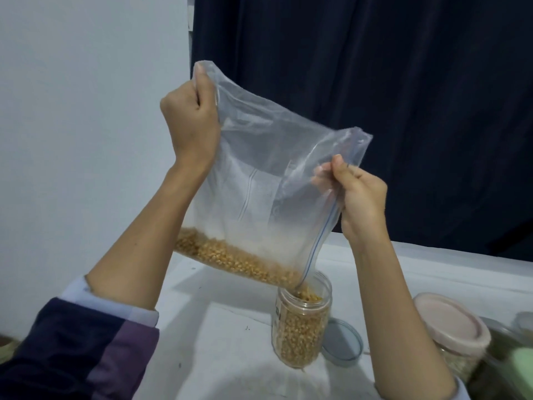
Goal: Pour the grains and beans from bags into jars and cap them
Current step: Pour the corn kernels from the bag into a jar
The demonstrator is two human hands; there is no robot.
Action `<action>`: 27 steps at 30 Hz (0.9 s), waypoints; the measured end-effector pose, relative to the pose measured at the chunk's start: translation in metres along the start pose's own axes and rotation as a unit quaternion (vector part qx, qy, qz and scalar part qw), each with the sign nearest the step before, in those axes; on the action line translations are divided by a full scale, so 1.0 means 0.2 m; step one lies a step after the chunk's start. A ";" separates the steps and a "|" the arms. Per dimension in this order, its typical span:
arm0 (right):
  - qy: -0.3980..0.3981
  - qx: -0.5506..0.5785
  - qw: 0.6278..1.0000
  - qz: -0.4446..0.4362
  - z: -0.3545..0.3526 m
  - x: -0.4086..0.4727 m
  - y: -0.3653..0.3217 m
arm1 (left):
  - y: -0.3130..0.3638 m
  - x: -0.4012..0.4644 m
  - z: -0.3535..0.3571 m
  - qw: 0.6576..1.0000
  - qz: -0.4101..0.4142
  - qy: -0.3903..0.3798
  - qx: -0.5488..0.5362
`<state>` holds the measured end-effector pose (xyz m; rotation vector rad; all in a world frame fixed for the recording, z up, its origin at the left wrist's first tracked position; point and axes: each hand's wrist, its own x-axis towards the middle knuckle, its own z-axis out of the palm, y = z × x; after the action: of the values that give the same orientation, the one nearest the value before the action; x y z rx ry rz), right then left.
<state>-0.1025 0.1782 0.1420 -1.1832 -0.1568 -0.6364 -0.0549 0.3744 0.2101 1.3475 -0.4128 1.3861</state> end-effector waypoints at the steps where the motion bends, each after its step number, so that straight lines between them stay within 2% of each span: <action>1: 0.011 0.008 1.000 -0.005 0.00 0.00 0.00 | 0.00 0.01 -0.01 1.000 -0.006 0.002 -0.001; 5: -0.004 -0.001 1.000 -0.004 0.00 0.01 0.00 | 0.00 0.01 -0.02 1.000 -0.012 0.004 -0.007; 8: 0.022 0.012 1.000 -0.018 0.00 0.01 0.02 | 0.00 0.01 -0.02 1.000 -0.016 -0.001 -0.003; 11: 0.006 0.006 1.000 -0.017 0.02 0.01 0.02 | 0.00 0.00 -0.03 1.000 -0.021 0.000 0.001; 14: 0.024 0.010 0.999 -0.020 0.02 0.01 0.02 | 0.00 0.00 -0.04 1.000 -0.030 0.000 0.000; 19: -0.017 -0.019 1.000 -0.014 0.01 0.00 0.03 | 0.00 0.00 -0.06 0.998 -0.069 -0.012 -0.001; 22: -0.002 -0.044 0.999 -0.022 -0.01 0.01 0.05 | -0.01 -0.01 -0.08 0.991 -0.117 -0.058 -0.024; 27: -0.002 -0.075 0.997 0.000 0.00 0.00 0.08 | -0.01 -0.03 -0.16 0.965 -0.164 -0.180 -0.100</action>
<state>-0.0935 0.1812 0.1290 -1.3292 -0.1139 -0.6541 -0.0695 0.3995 0.1945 1.4253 -0.5271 0.8055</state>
